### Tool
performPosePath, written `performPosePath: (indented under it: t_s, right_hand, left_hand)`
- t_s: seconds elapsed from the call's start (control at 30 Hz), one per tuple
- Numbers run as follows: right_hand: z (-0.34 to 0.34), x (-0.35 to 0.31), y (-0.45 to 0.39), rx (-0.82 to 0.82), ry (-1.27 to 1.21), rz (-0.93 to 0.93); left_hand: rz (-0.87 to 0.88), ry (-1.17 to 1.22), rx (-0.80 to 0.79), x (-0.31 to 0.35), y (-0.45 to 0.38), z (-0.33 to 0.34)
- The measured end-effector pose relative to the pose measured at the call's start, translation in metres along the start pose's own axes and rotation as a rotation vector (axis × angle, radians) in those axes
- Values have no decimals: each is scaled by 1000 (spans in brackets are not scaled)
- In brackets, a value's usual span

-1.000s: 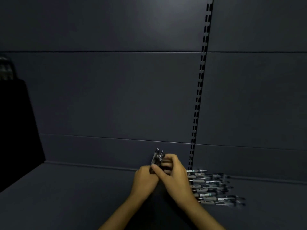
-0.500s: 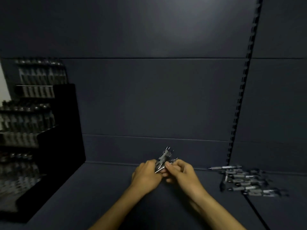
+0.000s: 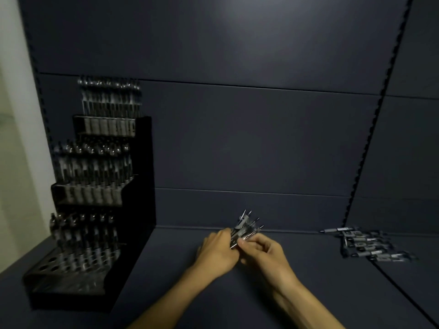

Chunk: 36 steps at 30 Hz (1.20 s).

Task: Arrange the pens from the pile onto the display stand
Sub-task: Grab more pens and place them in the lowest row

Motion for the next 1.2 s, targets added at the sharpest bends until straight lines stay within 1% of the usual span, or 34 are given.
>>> performPosePath:
  t_s: [0.13,0.23,0.33,0.43,0.57,0.67,0.77,0.9,1.0,1.1,1.2]
  right_hand:
    - [11,2,11,-3,-41,-3]
    - [20,3,21,17,-77,-13]
    - [35,-1,28,5,-137,-16]
    - [62,-6,34,-28,-227,-3]
    - [104,-13,41,-72,-255,-2]
    - [143,-17,45,-61,-249,-19]
    - [185,-17,44,-62,-291,-30]
    - [242,-11,38,-14,-314,-35]
    - [276,-6,32,5,-284,-53]
    - [296,-3,29,35,-299,-55]
    - [295,-4,24,137,-362,-99]
  left_hand:
    - [-50,19,14,-4,20,-9]
    - [-41,16,0,-4,39,-19]
    - [-21,163,21,-6,63,-33]
    - [8,188,87,-19,85,-55]
    - [35,161,173,-44,107,-91]
    - [45,185,208,-67,124,-118]
    - [52,172,210,-96,138,-144]
    - [67,167,173,-138,150,-177]
    - [93,221,154,-165,154,-197]
    - [128,288,149,-185,157,-208]
    - [173,347,173,-199,161,-213]
Point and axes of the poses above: each hand's wrist, its own y-axis away from the middle knuckle, its own z-axis out of the palm, x = y × z, the point moved 6 cm from there along -y, towards the middle knuckle, and after that the axes turned 7 degrees about -x, right-handed, at the moved point
